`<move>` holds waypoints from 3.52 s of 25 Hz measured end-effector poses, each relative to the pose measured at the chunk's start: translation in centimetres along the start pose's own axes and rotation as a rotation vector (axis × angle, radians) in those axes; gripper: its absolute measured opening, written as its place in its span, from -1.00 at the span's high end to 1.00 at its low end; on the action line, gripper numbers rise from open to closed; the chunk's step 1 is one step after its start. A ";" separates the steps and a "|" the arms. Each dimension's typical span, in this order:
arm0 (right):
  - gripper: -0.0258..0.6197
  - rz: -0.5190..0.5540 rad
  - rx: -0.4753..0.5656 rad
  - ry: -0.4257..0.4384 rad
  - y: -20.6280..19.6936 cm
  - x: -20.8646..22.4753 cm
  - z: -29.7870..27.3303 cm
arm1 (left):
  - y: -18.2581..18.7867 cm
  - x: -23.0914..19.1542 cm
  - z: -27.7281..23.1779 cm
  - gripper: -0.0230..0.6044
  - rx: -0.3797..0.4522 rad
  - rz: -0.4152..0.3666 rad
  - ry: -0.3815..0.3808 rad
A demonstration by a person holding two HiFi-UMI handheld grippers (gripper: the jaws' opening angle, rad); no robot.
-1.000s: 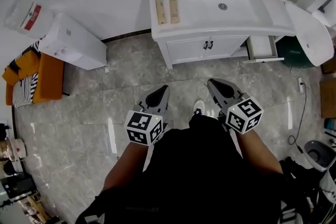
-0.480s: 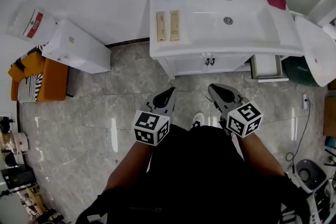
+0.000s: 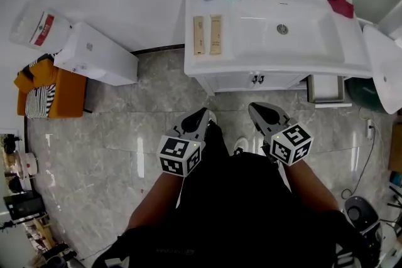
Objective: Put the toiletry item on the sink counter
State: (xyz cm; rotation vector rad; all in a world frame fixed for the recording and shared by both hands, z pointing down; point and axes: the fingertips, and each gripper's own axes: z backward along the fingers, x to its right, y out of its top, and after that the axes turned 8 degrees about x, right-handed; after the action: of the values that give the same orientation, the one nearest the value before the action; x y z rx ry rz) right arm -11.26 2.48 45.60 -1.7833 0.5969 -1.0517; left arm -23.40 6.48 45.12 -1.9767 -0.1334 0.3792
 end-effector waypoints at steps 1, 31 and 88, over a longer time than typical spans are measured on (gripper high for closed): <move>0.92 0.002 0.001 -0.004 0.1 0.2 -0.4 | 0.2 -0.5 -0.3 0.91 0.003 -0.002 0.001; 0.92 0.050 -0.254 -0.303 0.0 13.1 -25.9 | 5.4 -21.7 -16.4 0.91 -0.147 -0.126 -0.199; 0.70 -0.039 -0.360 -0.467 -1.5 15.6 -24.8 | 5.3 -22.2 -16.2 0.91 -0.130 -0.112 -0.244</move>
State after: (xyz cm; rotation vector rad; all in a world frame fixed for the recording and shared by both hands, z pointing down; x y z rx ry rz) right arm -24.66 -20.67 57.64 -2.2690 0.4784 -0.5366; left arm -39.55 -15.63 51.05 -2.0337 -0.4319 0.5489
